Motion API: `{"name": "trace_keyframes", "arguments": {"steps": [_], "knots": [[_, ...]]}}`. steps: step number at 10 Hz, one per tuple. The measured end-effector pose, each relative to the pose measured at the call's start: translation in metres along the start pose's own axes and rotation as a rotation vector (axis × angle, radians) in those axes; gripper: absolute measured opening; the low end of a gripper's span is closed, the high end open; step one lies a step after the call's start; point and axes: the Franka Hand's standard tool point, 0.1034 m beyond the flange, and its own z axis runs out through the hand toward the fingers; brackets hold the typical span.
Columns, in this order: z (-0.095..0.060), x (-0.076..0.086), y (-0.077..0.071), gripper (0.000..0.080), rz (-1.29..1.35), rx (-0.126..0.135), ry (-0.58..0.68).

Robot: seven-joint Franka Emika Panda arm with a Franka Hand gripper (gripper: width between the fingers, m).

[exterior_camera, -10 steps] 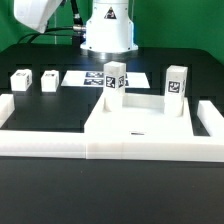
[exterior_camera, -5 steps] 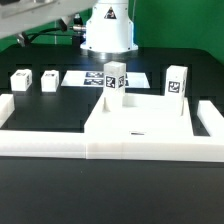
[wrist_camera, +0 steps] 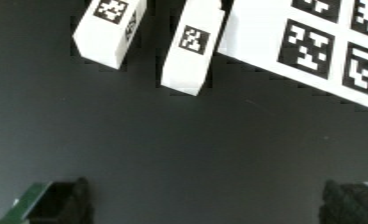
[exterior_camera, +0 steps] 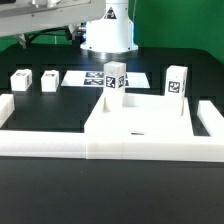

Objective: Assemble square table

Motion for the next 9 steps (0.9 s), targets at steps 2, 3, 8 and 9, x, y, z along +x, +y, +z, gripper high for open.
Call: {"name": "trace_keyframes", "arguments": {"steps": [2, 3, 8, 9], "knots": [[0.026, -0.001, 0.008, 0.0649, 0.186, 0.072, -0.029], [0.034, 0.0, 0.005, 0.0649, 0.201, 0.111, -0.042], [0.049, 0.002, -0.009, 0.0649, 0.167, 0.205, -0.233], [0.063, -0.003, -0.005, 0.0649, 0.127, 0.211, -0.309]]}}
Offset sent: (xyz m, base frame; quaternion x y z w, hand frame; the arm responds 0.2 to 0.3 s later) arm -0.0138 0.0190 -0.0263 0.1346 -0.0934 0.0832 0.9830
